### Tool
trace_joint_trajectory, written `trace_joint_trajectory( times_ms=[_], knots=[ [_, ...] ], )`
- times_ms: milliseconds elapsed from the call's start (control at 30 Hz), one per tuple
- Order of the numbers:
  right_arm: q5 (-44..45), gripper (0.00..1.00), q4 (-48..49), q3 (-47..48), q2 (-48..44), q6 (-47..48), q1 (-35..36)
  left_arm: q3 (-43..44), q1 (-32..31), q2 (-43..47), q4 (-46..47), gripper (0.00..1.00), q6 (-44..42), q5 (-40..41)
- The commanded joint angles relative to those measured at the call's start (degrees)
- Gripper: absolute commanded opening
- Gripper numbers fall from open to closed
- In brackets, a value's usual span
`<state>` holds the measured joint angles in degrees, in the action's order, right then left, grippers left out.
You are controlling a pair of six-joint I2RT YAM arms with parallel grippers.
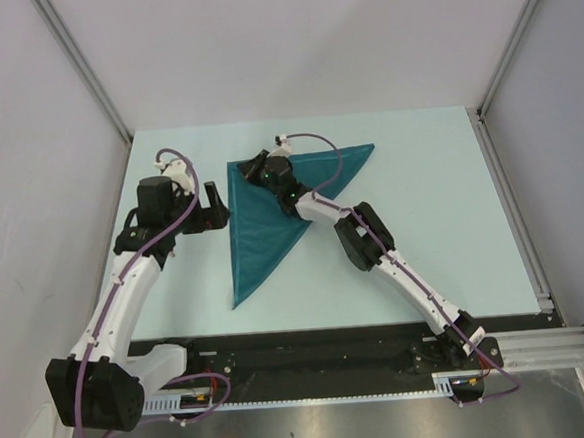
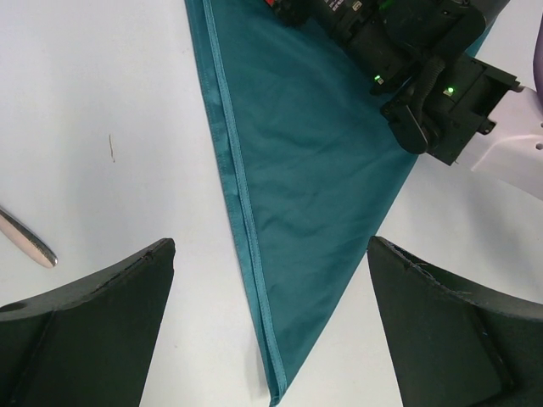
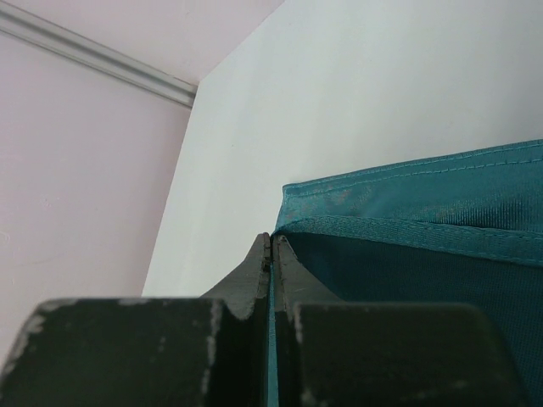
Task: Fold the napkin, place the utensils inside, and roll it up
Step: Fold the napkin
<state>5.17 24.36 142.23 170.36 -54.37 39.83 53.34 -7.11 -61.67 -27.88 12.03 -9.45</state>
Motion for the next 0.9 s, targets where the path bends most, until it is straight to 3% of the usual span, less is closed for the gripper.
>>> trace_joint_trajectory(
  times_ms=[0,500,667,867],
  knots=[
    [1.25,0.0,1.57,3.05,1.64,0.32,-0.11,0.97,0.26,-0.29,0.98,1.0,0.62,-1.44],
    [0.9,0.01,2.27,4.81,3.04,1.81,0.33,1.24,0.26,-1.08,0.98,1.0,0.62,-1.53],
    [-0.86,0.25,2.88,4.63,2.78,3.04,0.24,1.15,0.26,-1.09,1.07,1.0,0.62,-1.53],
    [-3.84,0.44,4.55,2.7,0.68,4.71,-0.02,0.97,0.26,-0.82,1.25,1.0,0.62,-0.92]
  ],
)
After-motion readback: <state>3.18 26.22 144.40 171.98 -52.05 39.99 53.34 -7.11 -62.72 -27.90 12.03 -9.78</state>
